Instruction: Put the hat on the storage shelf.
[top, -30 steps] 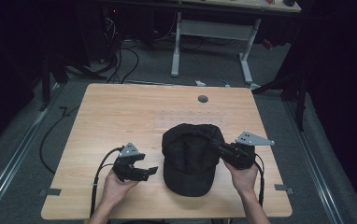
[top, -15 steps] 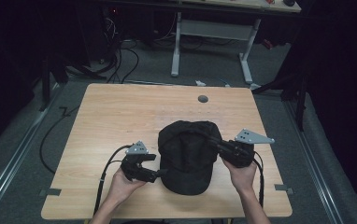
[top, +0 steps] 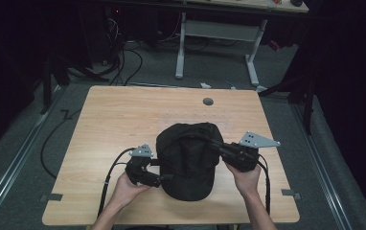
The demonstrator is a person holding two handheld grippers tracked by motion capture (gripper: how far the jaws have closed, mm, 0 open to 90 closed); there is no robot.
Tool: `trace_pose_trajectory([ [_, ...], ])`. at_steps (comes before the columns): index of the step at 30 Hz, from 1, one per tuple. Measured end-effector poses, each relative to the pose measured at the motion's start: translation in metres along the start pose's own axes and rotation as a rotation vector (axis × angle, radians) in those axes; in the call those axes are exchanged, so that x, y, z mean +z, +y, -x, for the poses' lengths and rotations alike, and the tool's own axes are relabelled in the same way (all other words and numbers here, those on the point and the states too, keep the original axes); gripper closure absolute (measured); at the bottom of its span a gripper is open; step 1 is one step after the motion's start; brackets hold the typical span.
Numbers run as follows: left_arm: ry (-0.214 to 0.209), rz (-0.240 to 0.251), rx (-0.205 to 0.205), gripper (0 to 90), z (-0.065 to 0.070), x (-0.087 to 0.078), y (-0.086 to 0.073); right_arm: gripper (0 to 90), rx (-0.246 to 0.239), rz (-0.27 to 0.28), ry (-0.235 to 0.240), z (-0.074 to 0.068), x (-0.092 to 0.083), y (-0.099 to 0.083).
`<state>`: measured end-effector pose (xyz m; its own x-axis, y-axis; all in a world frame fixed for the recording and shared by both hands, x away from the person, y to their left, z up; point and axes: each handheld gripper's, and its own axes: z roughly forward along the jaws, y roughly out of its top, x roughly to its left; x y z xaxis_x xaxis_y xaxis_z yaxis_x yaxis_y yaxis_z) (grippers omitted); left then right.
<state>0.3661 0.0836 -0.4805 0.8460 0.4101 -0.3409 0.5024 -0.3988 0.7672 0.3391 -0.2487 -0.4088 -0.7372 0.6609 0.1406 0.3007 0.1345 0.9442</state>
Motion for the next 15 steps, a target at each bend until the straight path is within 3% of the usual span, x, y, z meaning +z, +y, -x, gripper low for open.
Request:
trace_pose_trajectory([
  [7, -0.039, 0.008, 0.012, 30.3, 0.0027, 0.0008, 0.0009, 85.4, -0.015, 0.0, 0.015, -0.0017, 0.0034, -0.0011],
  [15, -0.034, 0.002, 0.02, 36.7, 0.0039, -0.0049, 0.0013, 85.3, -0.06, -0.042, -0.04, -0.0009, 0.0064, -0.0036],
])
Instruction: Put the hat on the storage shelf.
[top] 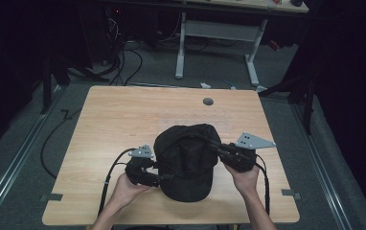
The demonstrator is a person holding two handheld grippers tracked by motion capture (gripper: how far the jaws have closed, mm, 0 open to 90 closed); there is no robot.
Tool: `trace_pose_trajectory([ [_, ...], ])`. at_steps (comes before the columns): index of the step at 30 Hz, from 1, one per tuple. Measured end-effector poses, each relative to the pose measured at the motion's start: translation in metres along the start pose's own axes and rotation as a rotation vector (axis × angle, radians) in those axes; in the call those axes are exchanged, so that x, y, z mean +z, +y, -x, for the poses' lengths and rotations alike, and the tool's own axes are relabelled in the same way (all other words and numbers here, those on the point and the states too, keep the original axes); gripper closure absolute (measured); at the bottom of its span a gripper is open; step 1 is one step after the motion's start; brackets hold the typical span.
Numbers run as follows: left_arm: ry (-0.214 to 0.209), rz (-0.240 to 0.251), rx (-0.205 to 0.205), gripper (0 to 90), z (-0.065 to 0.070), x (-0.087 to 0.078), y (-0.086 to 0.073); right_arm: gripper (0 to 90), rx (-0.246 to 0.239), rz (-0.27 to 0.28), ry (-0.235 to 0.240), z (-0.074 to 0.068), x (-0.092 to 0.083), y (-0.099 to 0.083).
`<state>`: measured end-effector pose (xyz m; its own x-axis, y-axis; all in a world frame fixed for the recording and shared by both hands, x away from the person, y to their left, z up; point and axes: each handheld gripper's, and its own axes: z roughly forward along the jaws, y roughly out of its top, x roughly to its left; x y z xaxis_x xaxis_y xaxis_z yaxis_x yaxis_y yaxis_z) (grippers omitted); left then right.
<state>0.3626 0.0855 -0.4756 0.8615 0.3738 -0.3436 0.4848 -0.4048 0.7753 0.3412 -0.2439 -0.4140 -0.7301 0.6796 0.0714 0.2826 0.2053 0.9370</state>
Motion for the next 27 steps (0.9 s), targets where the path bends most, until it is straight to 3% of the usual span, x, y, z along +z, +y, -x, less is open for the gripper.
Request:
trace_pose_trajectory([
  [16, -0.006, 0.012, 0.056, 58.0, 0.005, -0.015, 0.012, 84.3, -0.028, 0.006, -0.062, 0.006, 0.003, -0.001],
  [20, -0.038, 0.021, 0.075, 69.1, 0.009, -0.018, 0.017, 82.7, -0.024, 0.001, -0.078, 0.01, 0.002, -0.001],
  [27, -0.11, 0.029, 0.064, 79.5, 0.012, -0.023, 0.018, 81.3, -0.024, 0.001, -0.076, 0.012, 0.003, -0.001],
])
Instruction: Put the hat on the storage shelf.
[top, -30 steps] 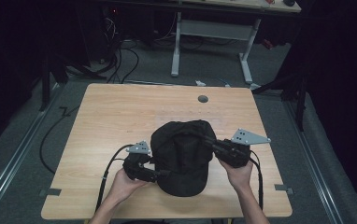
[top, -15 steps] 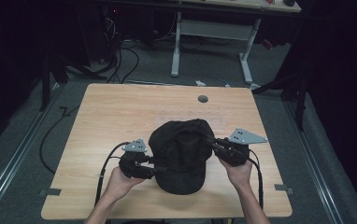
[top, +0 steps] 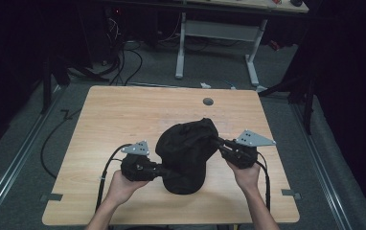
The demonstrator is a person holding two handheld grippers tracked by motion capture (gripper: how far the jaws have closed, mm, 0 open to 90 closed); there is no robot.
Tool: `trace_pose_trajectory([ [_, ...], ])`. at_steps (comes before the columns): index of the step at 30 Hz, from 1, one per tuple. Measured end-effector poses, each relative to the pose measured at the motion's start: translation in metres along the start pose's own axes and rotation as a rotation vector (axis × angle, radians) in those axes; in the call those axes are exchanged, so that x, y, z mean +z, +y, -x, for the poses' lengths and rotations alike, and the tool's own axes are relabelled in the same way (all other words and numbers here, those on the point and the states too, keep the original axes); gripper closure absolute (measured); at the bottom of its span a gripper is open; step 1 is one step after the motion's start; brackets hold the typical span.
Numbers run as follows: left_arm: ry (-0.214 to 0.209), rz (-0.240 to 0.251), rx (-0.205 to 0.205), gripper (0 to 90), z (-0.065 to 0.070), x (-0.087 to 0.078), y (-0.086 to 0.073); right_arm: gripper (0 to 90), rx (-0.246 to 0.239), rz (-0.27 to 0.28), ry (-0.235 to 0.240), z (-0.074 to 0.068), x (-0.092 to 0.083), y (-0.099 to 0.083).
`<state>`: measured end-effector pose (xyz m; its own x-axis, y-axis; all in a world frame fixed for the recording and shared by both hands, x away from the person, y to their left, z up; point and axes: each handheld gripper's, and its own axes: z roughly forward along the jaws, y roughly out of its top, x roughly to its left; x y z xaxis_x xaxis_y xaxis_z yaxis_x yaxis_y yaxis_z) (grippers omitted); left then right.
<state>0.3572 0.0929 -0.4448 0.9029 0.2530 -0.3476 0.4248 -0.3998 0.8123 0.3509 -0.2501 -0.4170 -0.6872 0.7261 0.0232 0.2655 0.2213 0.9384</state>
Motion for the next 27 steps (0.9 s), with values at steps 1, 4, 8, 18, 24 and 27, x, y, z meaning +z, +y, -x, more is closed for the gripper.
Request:
trace_pose_trajectory([
  [1, -0.009, 0.0, 0.003, 81.3, 0.001, -0.001, 0.0, 80.9, 0.001, 0.0, 0.006, 0.0, 0.001, 0.0],
  [4, -0.03, 0.001, 0.006, 84.1, 0.004, -0.004, 0.0, 80.0, 0.003, 0.008, 0.015, -0.001, 0.002, 0.0],
  [8, -0.036, 0.012, 0.003, 85.4, 0.005, -0.008, 0.0, 74.9, 0.027, 0.021, 0.034, 0.0, 0.002, 0.0],
  [18, -0.009, 0.072, -0.011, 86.2, 0.003, -0.02, -0.002, 39.5, 0.107, 0.036, 0.022, 0.011, -0.007, -0.01],
  [24, 0.065, 0.105, -0.03, 86.1, 0.0, -0.029, -0.002, 33.9, 0.19, -0.044, -0.016, 0.023, -0.009, -0.042],
  [27, 0.085, 0.122, -0.032, 86.1, 0.0, -0.032, -0.002, 33.1, 0.209, -0.114, -0.067, 0.027, -0.008, -0.062],
])
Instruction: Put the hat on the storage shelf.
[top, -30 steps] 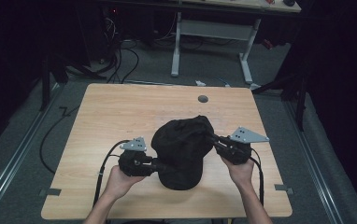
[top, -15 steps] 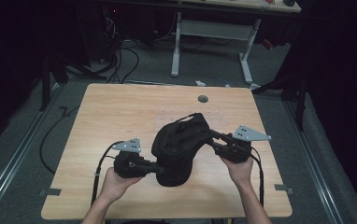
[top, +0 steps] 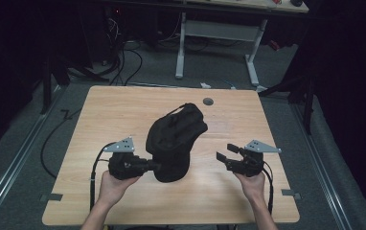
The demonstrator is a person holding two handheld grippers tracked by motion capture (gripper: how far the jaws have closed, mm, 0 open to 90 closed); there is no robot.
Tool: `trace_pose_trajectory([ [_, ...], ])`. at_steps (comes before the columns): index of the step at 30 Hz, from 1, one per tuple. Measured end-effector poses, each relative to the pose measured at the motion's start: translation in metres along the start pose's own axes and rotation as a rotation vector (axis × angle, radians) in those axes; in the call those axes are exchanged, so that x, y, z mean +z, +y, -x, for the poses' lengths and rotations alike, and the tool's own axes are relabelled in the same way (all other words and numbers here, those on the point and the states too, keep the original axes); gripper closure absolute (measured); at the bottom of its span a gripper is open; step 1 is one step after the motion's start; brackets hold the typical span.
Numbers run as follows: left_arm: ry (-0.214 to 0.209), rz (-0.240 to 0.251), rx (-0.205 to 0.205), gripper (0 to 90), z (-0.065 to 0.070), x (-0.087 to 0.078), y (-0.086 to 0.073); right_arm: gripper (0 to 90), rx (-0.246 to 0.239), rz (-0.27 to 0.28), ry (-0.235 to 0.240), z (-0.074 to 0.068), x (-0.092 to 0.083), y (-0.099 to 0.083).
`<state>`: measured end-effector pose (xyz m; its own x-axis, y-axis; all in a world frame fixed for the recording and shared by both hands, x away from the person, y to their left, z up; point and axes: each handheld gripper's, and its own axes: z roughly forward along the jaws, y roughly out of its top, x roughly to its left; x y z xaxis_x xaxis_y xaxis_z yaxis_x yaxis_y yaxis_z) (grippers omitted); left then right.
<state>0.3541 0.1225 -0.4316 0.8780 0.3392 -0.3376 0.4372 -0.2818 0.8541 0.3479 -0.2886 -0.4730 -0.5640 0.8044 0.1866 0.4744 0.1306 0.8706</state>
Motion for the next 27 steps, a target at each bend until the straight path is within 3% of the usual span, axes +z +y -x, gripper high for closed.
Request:
trace_pose_trajectory([
  [7, 0.066, 0.065, -0.015, 86.1, -0.004, -0.007, 0.002, 33.7, 0.038, -0.147, -0.141, 0.013, 0.009, -0.033],
  [10, 0.082, 0.072, -0.011, 86.1, -0.004, -0.009, 0.004, 33.7, 0.061, -0.167, -0.167, 0.017, 0.011, -0.04],
  [11, 0.09, 0.078, -0.01, 86.1, -0.005, -0.01, 0.005, 33.8, 0.075, -0.194, -0.212, 0.02, 0.012, -0.046],
  [14, 0.11, 0.09, -0.01, 86.1, -0.007, -0.011, 0.008, 34.2, 0.075, -0.212, -0.251, 0.02, 0.013, -0.049],
  [15, 0.127, 0.094, -0.01, 86.1, -0.009, -0.012, 0.01, 35.0, 0.072, -0.235, -0.307, 0.021, 0.015, -0.051],
  [17, 0.138, 0.098, -0.009, 86.1, -0.009, -0.013, 0.011, 35.2, 0.061, -0.232, -0.335, 0.02, 0.016, -0.052],
  [19, 0.175, 0.104, -0.001, 86.1, -0.011, -0.014, 0.015, 34.2, 0.041, -0.243, -0.405, 0.018, 0.018, -0.053],
  [27, 0.24, 0.127, 0.001, 86.0, -0.019, -0.02, 0.023, 33.5, 0.045, -0.244, -0.41, 0.018, 0.018, -0.053],
])
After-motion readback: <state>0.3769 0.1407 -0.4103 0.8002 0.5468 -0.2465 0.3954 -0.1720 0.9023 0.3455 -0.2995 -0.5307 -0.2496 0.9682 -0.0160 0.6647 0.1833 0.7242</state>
